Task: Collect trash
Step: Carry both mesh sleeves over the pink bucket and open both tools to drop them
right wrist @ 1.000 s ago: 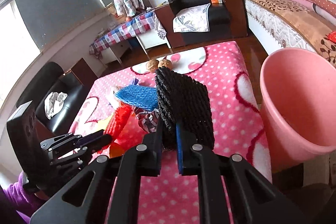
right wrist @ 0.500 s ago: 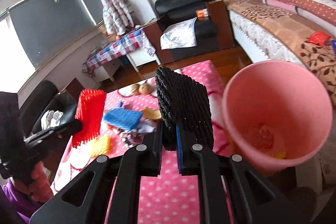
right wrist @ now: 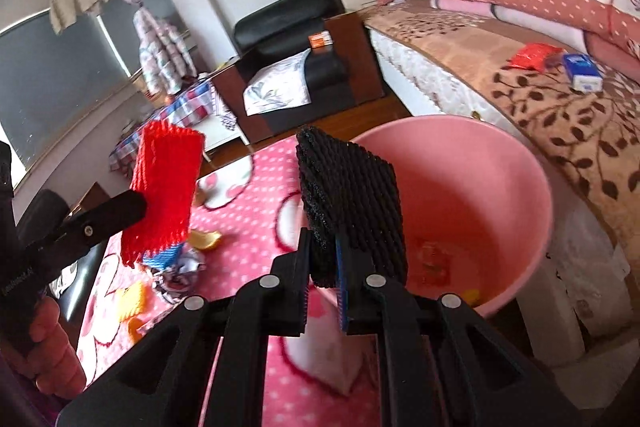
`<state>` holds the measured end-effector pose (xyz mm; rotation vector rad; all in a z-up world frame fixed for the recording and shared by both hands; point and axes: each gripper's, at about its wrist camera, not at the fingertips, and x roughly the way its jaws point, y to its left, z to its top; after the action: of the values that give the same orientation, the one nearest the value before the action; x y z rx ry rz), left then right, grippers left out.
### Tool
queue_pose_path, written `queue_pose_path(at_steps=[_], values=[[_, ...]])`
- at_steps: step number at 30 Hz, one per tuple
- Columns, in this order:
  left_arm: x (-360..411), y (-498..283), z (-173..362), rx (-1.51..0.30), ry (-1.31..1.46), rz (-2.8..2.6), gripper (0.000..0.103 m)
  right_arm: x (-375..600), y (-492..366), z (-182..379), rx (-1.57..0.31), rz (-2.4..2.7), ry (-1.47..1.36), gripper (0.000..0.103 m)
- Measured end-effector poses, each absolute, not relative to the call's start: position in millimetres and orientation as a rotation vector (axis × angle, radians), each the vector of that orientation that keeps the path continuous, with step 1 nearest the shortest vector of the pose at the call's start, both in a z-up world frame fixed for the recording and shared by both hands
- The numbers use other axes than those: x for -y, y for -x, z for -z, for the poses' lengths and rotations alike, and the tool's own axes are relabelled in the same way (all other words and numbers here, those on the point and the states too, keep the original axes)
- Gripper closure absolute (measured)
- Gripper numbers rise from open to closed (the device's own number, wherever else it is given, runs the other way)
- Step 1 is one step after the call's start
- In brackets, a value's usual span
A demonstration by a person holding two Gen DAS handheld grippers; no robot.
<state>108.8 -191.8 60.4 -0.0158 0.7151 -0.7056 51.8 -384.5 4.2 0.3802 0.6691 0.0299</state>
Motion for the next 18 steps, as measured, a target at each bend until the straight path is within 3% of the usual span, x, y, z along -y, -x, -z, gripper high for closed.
queue_pose_path(at_steps=[18], values=[[266.9, -146.4, -22.8, -0.824, 0.001, 0.75, 0.091, 419.6, -61.4, 18.9, -0.708, 0.039, -0.425, 0.092]])
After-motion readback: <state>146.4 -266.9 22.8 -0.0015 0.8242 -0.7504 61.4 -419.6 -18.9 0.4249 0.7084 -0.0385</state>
